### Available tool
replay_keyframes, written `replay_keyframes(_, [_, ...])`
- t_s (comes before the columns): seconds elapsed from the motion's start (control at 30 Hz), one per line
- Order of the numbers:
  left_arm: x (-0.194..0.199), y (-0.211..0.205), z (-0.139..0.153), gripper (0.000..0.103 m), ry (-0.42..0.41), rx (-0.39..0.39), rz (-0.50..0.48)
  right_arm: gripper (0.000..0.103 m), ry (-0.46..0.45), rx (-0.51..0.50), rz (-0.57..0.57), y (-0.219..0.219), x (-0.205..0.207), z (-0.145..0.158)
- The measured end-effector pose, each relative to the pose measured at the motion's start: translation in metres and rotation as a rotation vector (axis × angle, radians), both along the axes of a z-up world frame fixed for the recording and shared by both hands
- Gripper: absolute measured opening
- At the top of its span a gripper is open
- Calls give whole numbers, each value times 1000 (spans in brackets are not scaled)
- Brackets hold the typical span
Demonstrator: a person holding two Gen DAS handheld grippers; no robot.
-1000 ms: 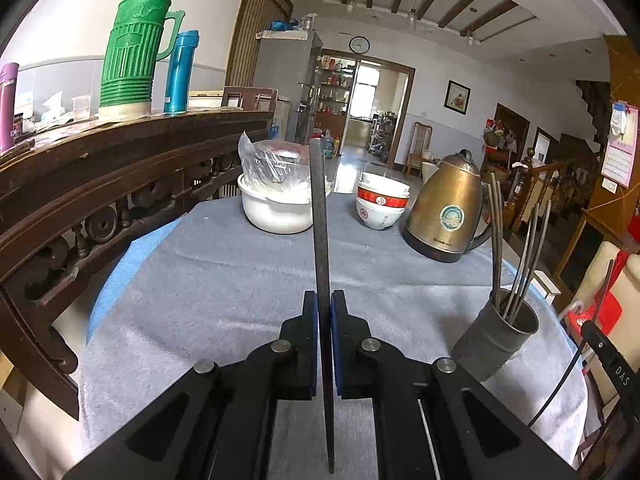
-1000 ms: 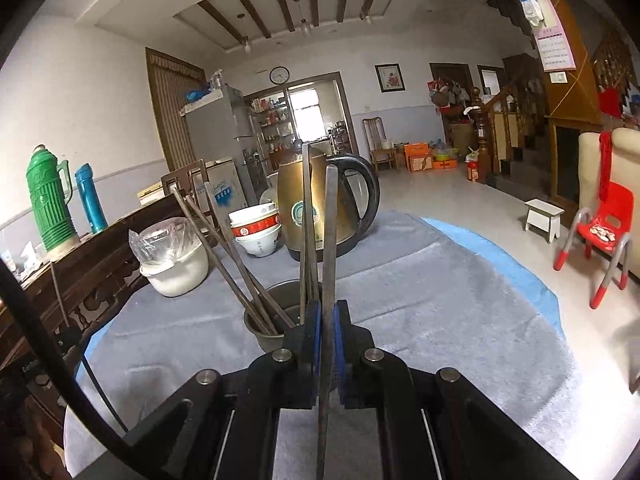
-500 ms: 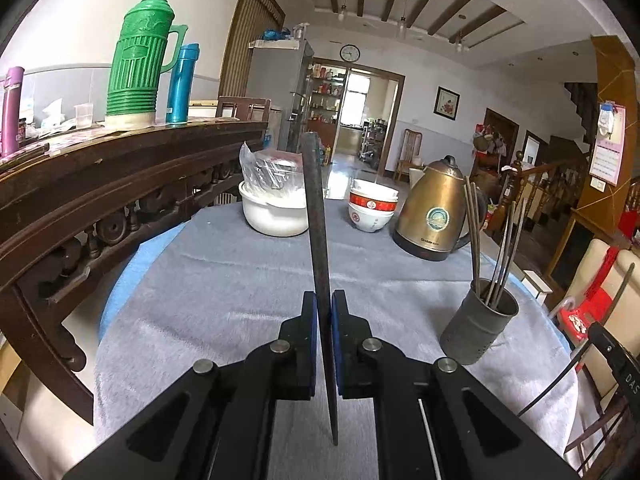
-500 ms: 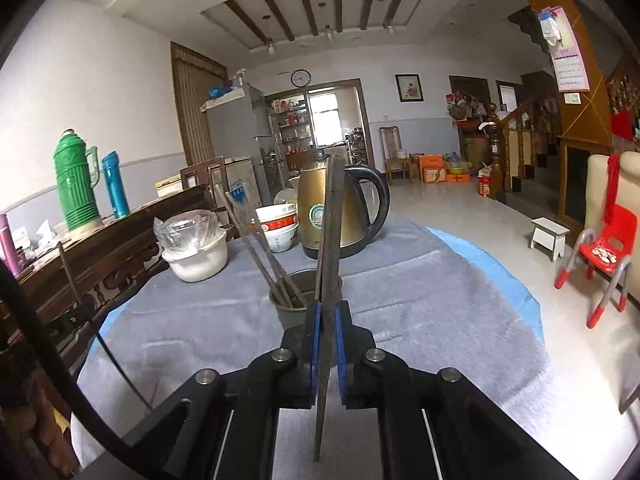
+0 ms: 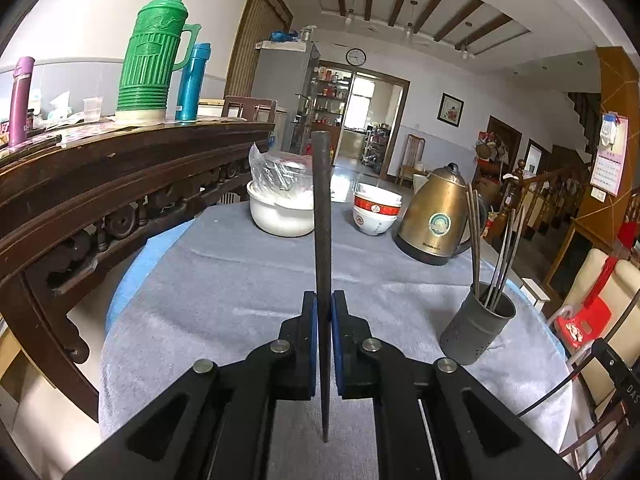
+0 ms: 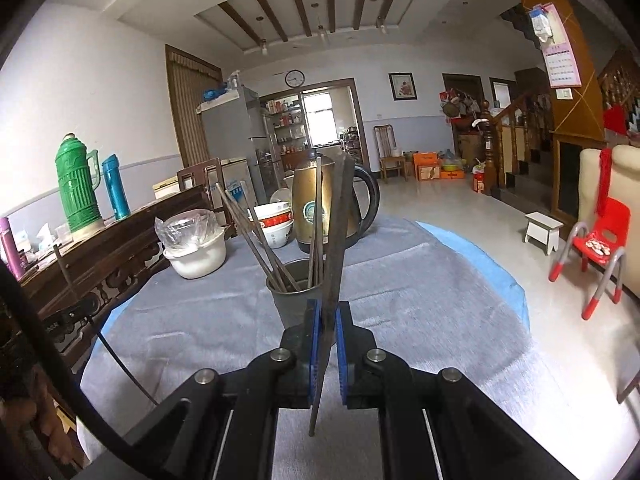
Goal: Organize utensils
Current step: 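Hold both chopsticks upright and move them over the grey cup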
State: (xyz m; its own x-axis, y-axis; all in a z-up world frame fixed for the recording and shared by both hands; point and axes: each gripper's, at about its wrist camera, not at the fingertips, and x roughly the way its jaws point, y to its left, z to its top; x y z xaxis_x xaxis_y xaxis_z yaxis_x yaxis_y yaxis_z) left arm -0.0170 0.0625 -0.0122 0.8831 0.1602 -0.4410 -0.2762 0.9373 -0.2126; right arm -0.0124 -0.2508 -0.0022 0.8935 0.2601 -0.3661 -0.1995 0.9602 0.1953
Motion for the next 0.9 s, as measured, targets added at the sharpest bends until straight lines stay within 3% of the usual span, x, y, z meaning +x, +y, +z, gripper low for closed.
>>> replay_keyframes(0.9, [3,3,22,7,-36,-98,-36,8,13,177,-14,-29,24,20])
